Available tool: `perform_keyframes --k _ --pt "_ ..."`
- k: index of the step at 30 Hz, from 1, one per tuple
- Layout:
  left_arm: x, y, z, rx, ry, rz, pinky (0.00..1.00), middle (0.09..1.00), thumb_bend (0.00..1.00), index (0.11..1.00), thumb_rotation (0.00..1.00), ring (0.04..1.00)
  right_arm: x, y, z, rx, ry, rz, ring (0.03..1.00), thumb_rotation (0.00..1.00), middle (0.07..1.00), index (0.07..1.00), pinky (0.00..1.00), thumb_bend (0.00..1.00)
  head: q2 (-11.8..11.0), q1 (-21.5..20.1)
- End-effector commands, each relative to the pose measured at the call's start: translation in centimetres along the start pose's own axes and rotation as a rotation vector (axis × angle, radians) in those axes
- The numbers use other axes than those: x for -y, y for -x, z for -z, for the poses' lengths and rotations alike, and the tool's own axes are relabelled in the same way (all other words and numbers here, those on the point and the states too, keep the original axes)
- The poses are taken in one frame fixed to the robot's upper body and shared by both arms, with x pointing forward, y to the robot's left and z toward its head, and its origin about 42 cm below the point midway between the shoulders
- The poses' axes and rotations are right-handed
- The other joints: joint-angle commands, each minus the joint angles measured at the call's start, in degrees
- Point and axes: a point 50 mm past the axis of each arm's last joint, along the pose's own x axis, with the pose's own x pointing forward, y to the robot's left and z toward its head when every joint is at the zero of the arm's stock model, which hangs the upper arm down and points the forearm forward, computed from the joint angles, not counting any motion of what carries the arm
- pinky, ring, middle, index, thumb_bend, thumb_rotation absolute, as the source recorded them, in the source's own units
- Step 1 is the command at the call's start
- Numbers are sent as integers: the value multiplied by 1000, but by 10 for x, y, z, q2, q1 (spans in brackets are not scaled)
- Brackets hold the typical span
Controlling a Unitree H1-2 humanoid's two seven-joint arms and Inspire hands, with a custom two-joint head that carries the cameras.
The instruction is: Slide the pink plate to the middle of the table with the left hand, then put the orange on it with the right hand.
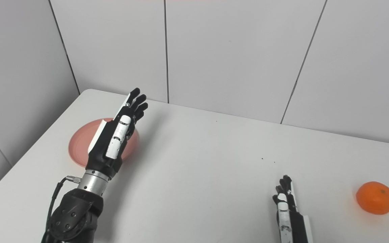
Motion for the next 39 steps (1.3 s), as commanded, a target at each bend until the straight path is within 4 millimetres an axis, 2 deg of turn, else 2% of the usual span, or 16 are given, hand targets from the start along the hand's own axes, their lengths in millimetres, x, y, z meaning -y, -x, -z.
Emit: perform_keyframes --k 1,7,13,18,23,28,39 --pt "-10 -14 -21 115 -3 -28 986 958 436 949 1000 949 -1 0 -6 37 -7 -1 995 1000 996 999 1000 170 -3 1" --pt "-29 -21 -30 118 -20 -87 984 968 441 948 1000 953 0 0 -6 42 2 -5 989 1000 991 993 1000 177 -2 2" --pt "-45 -25 -31 130 -35 -109 983 967 424 952 1000 957 1 0 -7 37 1 -4 991 1000 994 997 1000 180 -1 1" --pt "-61 -27 -32 130 -60 -145 968 957 452 948 1000 947 0 1 -8 38 -3 -5 994 1000 995 997 1000 179 -1 3" --pt "-95 -36 -31 117 -72 -170 982 975 451 960 1000 965 1 1 -9 35 -4 -5 997 1000 1000 1000 1000 173 2 5" --pt "-116 -43 -28 97 -37 -219 970 961 446 946 1000 956 2 1 -10 30 -11 1 997 1000 1000 1000 1000 160 4 6" --pt "-137 -39 -17 47 -22 -263 970 963 428 946 999 957 4 1 -10 34 5 7 984 1000 990 994 1000 167 8 8"
